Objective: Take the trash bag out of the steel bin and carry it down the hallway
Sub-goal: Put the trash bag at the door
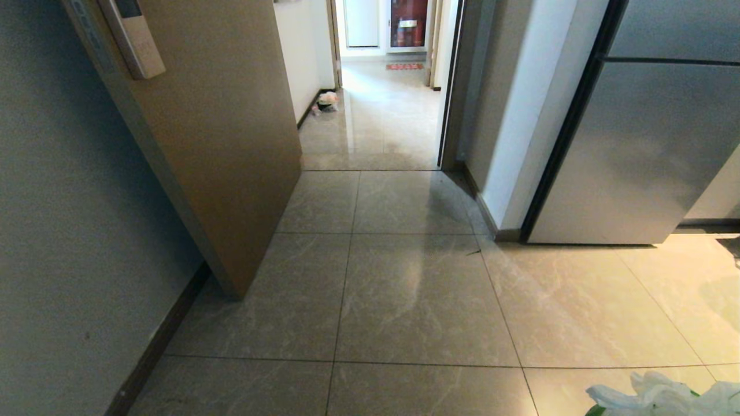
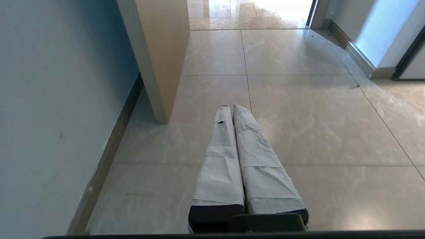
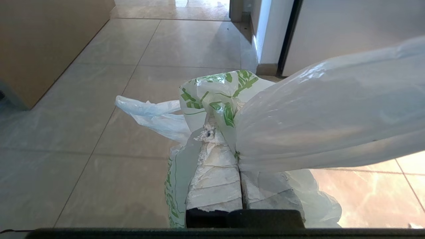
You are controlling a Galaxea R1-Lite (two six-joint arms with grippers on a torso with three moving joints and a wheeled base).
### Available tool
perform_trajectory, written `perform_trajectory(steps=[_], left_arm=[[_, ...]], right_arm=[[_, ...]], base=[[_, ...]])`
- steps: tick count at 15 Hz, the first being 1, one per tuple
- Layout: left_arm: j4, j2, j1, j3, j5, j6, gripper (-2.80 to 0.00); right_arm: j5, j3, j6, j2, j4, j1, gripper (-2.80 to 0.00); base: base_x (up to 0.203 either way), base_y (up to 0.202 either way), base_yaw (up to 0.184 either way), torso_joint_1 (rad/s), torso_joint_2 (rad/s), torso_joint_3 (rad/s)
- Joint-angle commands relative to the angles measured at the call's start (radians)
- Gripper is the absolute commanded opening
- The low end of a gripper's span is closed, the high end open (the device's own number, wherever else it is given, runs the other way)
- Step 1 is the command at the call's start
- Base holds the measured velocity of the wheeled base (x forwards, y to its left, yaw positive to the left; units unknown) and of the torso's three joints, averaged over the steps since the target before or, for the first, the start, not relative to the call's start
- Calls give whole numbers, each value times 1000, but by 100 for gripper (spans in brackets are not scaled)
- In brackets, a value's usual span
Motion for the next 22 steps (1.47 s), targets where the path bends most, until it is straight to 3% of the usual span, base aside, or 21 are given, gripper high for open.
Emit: perform_trajectory(steps=[1, 22], left_arm=[[0, 1, 0, 0, 0, -1, -280], [0, 1, 0, 0, 0, -1, -280]], right_arm=[[0, 0, -1, -39, 0, 0, -280], [0, 0, -1, -39, 0, 0, -280]], base=[[191, 0, 0, 2, 2, 2], [193, 0, 1, 2, 2, 2]])
